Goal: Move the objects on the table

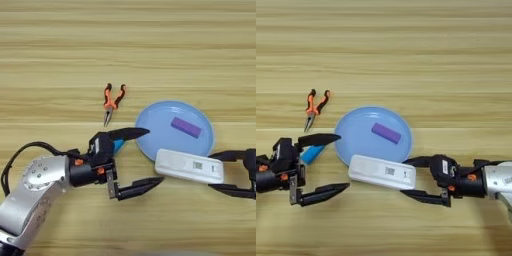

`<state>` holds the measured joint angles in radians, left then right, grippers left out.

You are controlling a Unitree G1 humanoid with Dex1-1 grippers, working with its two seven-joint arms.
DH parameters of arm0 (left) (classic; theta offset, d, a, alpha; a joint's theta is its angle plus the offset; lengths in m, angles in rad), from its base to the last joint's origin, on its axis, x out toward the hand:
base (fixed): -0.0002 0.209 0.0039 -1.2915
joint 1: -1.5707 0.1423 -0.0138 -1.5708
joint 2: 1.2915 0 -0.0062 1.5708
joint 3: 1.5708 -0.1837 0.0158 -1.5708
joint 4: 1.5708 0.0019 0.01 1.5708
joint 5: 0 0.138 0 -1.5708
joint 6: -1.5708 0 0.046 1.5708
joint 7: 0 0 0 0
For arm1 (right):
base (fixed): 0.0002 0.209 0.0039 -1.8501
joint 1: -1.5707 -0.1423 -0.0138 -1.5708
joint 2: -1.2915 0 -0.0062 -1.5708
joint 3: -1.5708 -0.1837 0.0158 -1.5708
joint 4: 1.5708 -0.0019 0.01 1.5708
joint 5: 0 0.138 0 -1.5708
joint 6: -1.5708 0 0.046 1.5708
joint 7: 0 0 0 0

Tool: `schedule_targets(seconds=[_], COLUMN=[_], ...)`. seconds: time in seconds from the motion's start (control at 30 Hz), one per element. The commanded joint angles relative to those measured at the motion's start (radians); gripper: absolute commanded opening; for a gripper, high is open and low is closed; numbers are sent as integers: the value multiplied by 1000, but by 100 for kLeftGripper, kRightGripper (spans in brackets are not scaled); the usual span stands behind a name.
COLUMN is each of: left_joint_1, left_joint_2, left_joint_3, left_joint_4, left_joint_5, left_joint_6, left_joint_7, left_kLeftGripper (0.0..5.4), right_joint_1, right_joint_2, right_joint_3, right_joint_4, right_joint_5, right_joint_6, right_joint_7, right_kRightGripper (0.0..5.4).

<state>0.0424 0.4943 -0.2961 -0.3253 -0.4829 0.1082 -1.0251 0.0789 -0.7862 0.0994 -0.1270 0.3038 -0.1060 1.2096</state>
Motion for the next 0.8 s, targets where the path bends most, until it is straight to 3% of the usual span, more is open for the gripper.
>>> schedule_targets(seconds=[0.03,0.3,0.8], left_joint_1=[-40,-72,-69], left_joint_2=[2,1,-2], left_joint_3=[-45,-92,-93], left_joint_4=[-9,-14,-8], left_joint_5=[34,69,89], left_joint_6=[25,29,9], left_joint_7=[-24,-44,-37], left_kLeftGripper=[540,540,540], right_joint_1=[-19,-19,-8], right_joint_2=[-28,-55,-94], right_joint_3=[-14,-10,-34], right_joint_4=[-49,-143,-206], right_joint_5=[27,60,82], right_joint_6=[37,116,157], right_joint_7=[22,52,74], right_kRightGripper=[292,292,292])
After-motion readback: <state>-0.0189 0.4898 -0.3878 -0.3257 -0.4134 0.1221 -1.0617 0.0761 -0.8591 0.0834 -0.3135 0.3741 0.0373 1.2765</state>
